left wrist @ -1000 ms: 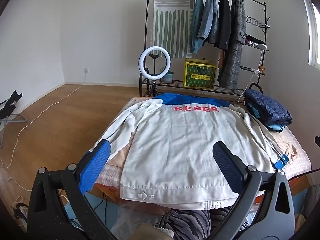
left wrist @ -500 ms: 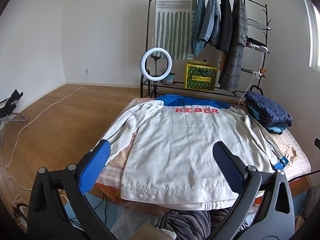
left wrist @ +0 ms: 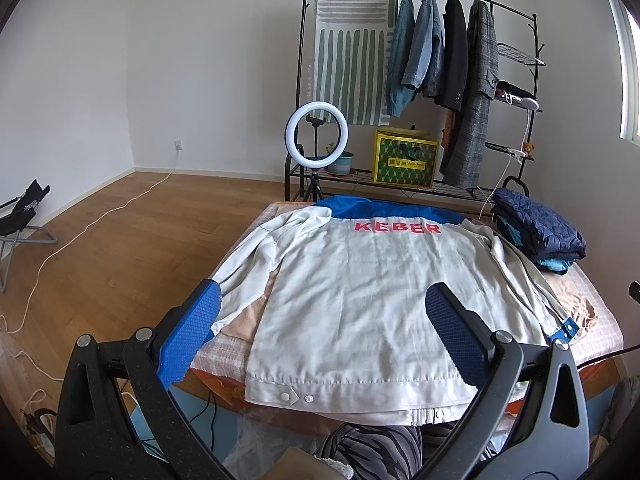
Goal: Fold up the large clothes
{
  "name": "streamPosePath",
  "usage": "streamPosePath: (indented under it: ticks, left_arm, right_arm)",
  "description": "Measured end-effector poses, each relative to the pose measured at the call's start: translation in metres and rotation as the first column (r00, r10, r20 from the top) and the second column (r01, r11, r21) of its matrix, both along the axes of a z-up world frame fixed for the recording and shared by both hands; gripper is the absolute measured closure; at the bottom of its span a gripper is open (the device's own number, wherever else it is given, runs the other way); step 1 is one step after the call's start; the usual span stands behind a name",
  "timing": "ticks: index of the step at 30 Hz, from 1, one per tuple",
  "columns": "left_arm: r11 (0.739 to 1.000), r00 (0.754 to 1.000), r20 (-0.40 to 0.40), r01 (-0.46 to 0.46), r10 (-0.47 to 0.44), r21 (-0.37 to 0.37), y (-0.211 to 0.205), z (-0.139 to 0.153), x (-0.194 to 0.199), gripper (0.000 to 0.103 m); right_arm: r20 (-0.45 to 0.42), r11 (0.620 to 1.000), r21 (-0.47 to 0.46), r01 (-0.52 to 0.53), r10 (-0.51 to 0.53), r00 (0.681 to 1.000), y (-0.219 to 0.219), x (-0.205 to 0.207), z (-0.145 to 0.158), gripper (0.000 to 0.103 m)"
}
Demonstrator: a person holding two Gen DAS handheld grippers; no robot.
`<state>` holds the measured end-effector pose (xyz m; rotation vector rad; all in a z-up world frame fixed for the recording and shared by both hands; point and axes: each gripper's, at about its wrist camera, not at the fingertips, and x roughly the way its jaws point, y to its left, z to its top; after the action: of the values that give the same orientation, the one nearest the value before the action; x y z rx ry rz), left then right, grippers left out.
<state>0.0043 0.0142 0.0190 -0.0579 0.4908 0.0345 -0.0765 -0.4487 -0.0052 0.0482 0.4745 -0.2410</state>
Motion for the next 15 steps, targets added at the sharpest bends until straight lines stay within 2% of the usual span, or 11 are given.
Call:
streamPosePath:
  ticks: [15]
  left_arm:
    - [1.0,1.0,0.007,-0.002,0.002,-0.002,0.0007,-0.0007,-0.0041,0.0]
  right_arm:
    - [-0.002,1.0,-0.001,0.003,-0.003,1.0,0.0003,0.0016,-0.0011,0.0]
